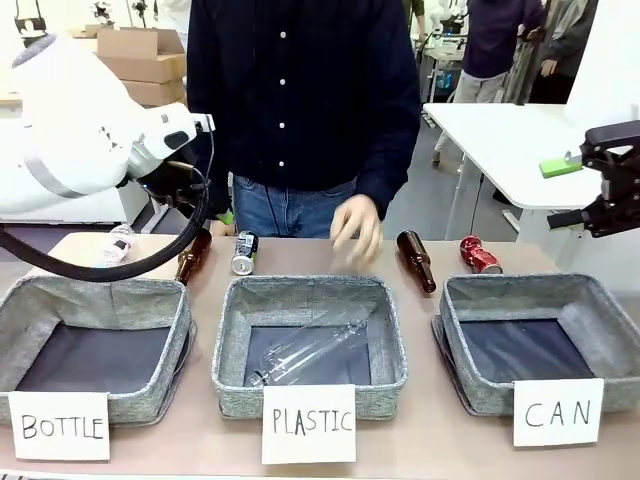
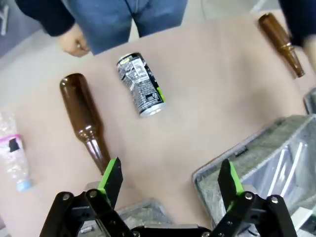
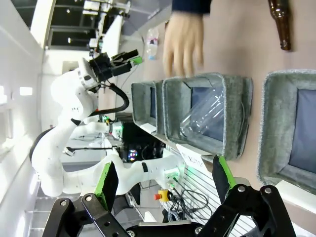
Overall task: Sort the can waste into the basket.
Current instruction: Pick up the can waste from the table and place it in the right Fabric basket.
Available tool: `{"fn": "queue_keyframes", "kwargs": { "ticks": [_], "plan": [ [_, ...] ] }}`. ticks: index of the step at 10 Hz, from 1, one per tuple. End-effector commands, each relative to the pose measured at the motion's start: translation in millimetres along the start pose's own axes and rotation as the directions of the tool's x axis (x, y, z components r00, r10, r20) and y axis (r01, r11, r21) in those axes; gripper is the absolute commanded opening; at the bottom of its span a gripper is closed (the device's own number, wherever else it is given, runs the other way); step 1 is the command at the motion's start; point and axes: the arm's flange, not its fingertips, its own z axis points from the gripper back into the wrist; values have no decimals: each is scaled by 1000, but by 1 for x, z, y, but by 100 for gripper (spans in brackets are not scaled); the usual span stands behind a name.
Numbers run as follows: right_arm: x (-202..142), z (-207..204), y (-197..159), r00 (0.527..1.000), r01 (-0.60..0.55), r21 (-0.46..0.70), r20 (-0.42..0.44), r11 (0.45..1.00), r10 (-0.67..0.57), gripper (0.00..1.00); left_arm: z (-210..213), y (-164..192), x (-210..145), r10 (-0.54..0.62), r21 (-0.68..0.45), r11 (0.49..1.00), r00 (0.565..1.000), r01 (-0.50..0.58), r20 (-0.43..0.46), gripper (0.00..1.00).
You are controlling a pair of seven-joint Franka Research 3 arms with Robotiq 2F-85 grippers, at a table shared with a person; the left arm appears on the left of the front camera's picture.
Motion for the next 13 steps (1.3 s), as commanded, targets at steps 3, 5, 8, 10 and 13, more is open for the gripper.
{"fn": "queue_keyframes", "kwargs": {
  "ticks": [3,5,8,10,13],
  "plan": [
    [-1,1,2,1000,9,-4,-5,1000,-9,100,6,-1,2,-8,-6,1000,1000,8,13,100],
    [-1,1,2,1000,9,-4,-5,1000,-9,100,-59,-5,39,118,78,991,991,-113,-61,100],
    [-1,1,2,1000,9,-4,-5,1000,-9,100,-125,4,56,229,142,968,962,-209,-148,100],
    [-1,1,2,1000,9,-4,-5,1000,-9,100,-166,17,51,296,219,941,940,-258,-166,100],
    [-1,1,2,1000,9,-4,-5,1000,-9,100,-201,15,43,261,159,958,956,-240,-131,100]
  ]
}}
